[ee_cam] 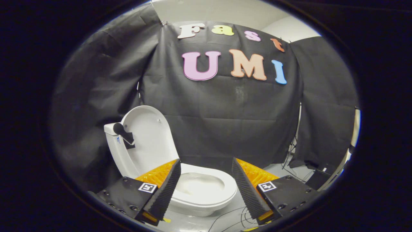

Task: Open the toilet lid.

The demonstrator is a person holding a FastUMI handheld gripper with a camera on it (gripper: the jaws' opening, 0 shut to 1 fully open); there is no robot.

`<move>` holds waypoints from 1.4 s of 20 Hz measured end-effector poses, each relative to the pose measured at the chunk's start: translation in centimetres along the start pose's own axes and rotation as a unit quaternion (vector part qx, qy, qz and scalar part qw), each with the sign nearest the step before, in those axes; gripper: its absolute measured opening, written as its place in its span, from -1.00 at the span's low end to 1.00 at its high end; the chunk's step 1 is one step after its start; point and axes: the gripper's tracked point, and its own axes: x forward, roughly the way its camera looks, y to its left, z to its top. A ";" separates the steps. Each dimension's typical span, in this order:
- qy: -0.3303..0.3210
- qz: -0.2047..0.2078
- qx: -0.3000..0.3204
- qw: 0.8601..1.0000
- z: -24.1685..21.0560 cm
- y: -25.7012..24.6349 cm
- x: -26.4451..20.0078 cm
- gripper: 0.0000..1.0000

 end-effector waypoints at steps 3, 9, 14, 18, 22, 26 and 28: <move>-0.001 -0.012 -0.003 1.000 0.0 -1.4 -0.1 0.96; -0.002 -0.023 0.012 1.000 -0.1 -2.9 0.0 0.96; 0.000 -0.033 0.028 0.999 -0.6 -4.5 -0.3 0.96; 0.004 -0.044 0.037 0.998 -1.2 -5.8 -0.4 0.96; 0.010 -0.049 0.039 0.998 -1.6 -6.7 -0.3 0.96; 0.018 -0.053 0.035 0.998 -2.3 -7.1 -0.1 0.96; 0.024 -0.054 0.031 0.998 -2.6 -7.2 0.0 0.96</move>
